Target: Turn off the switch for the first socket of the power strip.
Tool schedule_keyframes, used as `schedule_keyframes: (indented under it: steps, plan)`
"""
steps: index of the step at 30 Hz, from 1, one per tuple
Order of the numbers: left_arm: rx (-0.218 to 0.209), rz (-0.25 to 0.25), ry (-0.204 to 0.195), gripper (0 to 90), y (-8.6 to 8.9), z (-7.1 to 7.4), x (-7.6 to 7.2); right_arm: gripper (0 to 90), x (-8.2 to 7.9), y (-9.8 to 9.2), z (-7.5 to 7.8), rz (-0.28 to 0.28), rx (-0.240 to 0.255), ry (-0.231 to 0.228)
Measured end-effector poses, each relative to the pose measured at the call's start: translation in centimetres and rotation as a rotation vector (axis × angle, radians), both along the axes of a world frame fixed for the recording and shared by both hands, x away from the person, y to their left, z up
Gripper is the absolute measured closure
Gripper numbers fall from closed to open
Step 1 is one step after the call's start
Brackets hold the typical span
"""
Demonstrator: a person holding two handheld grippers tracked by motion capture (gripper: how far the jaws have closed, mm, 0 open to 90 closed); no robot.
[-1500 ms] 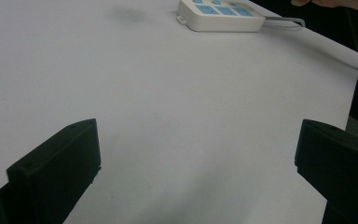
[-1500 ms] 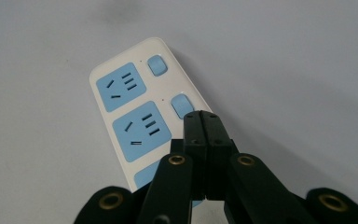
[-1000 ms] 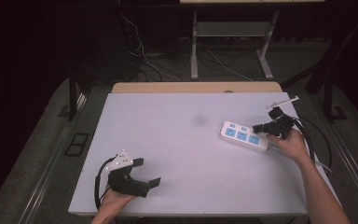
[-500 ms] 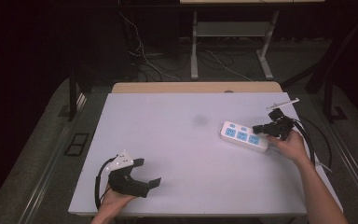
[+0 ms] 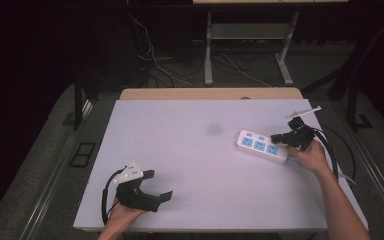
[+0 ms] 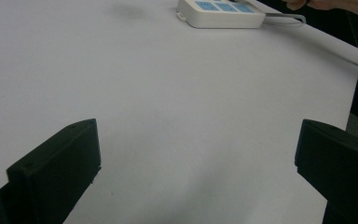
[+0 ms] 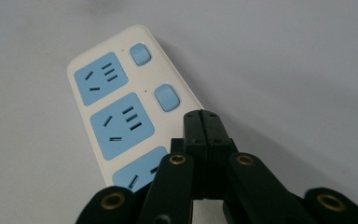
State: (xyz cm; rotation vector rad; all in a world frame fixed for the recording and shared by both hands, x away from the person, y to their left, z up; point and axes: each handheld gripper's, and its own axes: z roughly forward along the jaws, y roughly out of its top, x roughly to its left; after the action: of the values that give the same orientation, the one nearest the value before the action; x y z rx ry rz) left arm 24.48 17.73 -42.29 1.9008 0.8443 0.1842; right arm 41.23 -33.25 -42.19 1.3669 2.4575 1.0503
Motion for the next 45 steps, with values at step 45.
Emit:
schedule_keyframes:
  steps: [45]
  plan:
    - [-0.013, 0.007, -0.003, 0.0, 0.3, 0.2, -0.1, 90.0, -2.0, -0.5, 2.7, -0.07, 0.043, -0.049]
